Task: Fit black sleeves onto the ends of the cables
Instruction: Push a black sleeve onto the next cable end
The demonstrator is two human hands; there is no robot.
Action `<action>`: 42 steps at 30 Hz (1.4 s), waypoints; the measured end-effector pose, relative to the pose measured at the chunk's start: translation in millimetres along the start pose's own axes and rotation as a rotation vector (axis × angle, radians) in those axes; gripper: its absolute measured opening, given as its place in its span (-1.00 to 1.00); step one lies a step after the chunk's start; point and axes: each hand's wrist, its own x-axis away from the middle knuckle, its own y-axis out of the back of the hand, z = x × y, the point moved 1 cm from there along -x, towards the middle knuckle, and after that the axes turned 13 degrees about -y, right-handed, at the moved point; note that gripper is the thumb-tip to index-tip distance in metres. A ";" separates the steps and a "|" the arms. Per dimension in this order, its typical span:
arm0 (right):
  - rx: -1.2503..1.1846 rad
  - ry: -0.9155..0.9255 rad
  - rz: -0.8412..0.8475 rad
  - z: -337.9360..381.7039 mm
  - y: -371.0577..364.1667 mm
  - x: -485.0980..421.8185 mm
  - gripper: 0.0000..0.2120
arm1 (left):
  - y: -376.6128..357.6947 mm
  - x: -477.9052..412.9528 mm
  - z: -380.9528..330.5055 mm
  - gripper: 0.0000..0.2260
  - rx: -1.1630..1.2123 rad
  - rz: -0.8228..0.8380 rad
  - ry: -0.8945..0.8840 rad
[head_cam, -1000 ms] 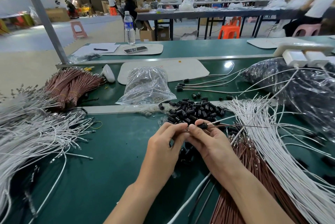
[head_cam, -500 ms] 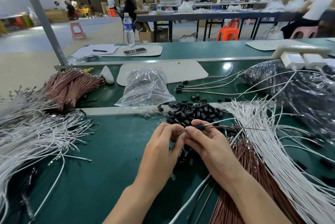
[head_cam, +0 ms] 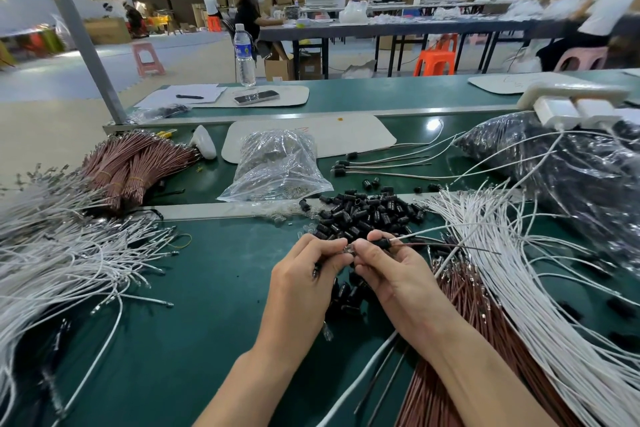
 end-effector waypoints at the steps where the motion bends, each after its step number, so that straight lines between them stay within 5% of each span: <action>1: -0.001 0.001 0.001 -0.1 0.5 0.0 -0.76 | 0.3 0.1 -0.5 -0.82 -0.003 0.001 -0.004; 10: 0.002 0.010 0.010 -1.8 -0.8 -2.1 -0.49 | 4.1 -2.2 3.3 -0.89 -0.039 -0.014 -0.029; 20: -0.052 -0.022 -0.029 -0.2 0.8 -1.0 -0.80 | 3.0 -1.7 3.8 -0.90 -0.035 -0.004 -0.038; 42: 0.130 -0.002 0.001 -1.4 -7.3 5.4 -0.75 | 3.7 -4.2 5.6 -0.71 0.038 0.052 -0.001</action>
